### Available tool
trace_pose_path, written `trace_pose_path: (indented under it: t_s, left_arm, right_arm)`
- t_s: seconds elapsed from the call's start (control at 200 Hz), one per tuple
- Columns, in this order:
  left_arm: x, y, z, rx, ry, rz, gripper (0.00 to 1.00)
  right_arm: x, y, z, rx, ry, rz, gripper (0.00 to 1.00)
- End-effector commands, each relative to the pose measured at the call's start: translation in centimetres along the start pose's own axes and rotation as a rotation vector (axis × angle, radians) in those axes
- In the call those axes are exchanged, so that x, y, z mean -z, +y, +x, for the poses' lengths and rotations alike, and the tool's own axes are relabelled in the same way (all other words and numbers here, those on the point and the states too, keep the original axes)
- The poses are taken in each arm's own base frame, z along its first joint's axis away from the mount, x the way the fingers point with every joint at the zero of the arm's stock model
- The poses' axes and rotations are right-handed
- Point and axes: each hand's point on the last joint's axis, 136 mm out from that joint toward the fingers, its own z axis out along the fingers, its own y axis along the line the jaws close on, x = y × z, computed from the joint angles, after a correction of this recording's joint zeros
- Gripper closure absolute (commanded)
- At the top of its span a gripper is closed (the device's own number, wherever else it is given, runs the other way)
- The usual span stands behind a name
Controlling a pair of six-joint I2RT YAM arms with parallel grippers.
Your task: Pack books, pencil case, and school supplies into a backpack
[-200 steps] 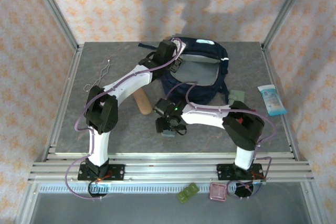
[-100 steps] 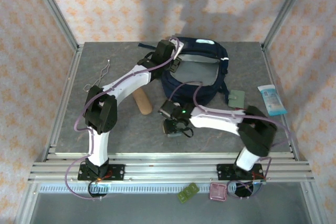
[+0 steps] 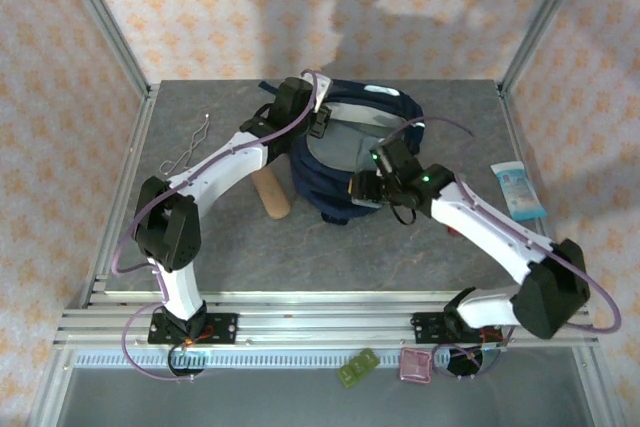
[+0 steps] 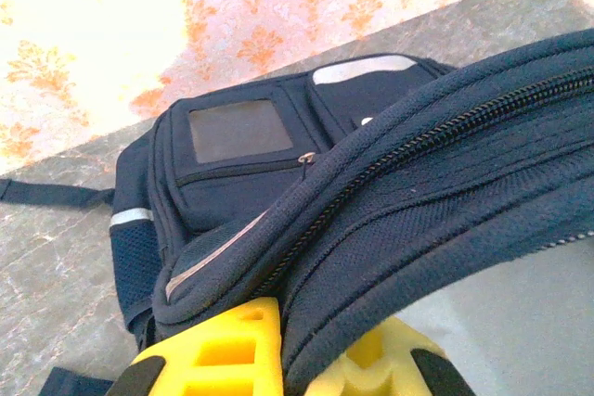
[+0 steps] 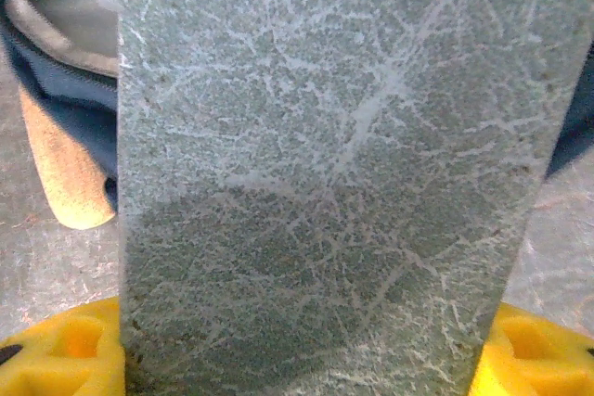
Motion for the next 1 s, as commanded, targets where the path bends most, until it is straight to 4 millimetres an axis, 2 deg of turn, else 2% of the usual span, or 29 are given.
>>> trace_pose_path:
  t_s: [0.0, 0.11, 0.21, 0.31, 0.4, 0.541, 0.761, 0.821, 0.886, 0.951, 0.996]
  left_arm:
    - [4.2, -1.1, -8.2, 0.095, -0.268, 0.089, 1.00]
    - [4.5, -1.4, -8.1, 0.106, -0.271, 0.104, 1.00]
    - [4.9, -1.8, -8.1, 0.104, -0.273, 0.119, 1.00]
    - [5.4, -1.9, -7.7, 0.110, -0.275, 0.120, 1.00]
    - [5.5, -2.0, -7.2, 0.113, -0.271, 0.124, 1.00]
    - [5.3, -2.3, -6.5, 0.121, -0.255, 0.134, 1.00]
    - [5.1, -3.1, -5.8, 0.130, -0.243, 0.157, 1.00]
    - [5.0, -3.4, -5.8, 0.129, -0.240, 0.164, 1.00]
    - [5.0, -3.7, -5.7, 0.127, -0.239, 0.168, 1.00]
    - [5.0, -3.8, -5.6, 0.126, -0.235, 0.169, 1.00]
    - [5.0, -4.0, -5.5, 0.125, -0.233, 0.172, 1.00]
  right_arm:
    - [-1.6, 1.9, -2.6, 0.012, -0.004, -0.098, 0.58]
    - [-4.0, 2.8, -4.0, 0.038, 0.055, -0.093, 0.57]
    - [-5.3, 2.8, -6.4, 0.005, 0.043, -0.069, 0.54]
    - [-6.0, 1.2, -8.6, -0.072, 0.024, -0.024, 0.42]
    - [-6.1, -0.2, -9.8, -0.115, -0.006, 0.034, 0.34]
    - [-4.6, 0.3, -10.1, -0.125, -0.051, 0.000, 0.27]
    - [-3.4, -1.0, -7.5, -0.123, -0.056, -0.007, 0.19]
    - [-3.1, -1.7, -7.1, -0.133, -0.068, 0.021, 0.20]
    - [-2.1, -1.0, -6.8, -0.135, -0.102, -0.043, 0.27]
    - [-1.5, -0.1, -5.9, -0.135, -0.102, -0.122, 0.38]
    - [-1.7, 0.4, -4.8, -0.132, -0.080, -0.155, 0.51]
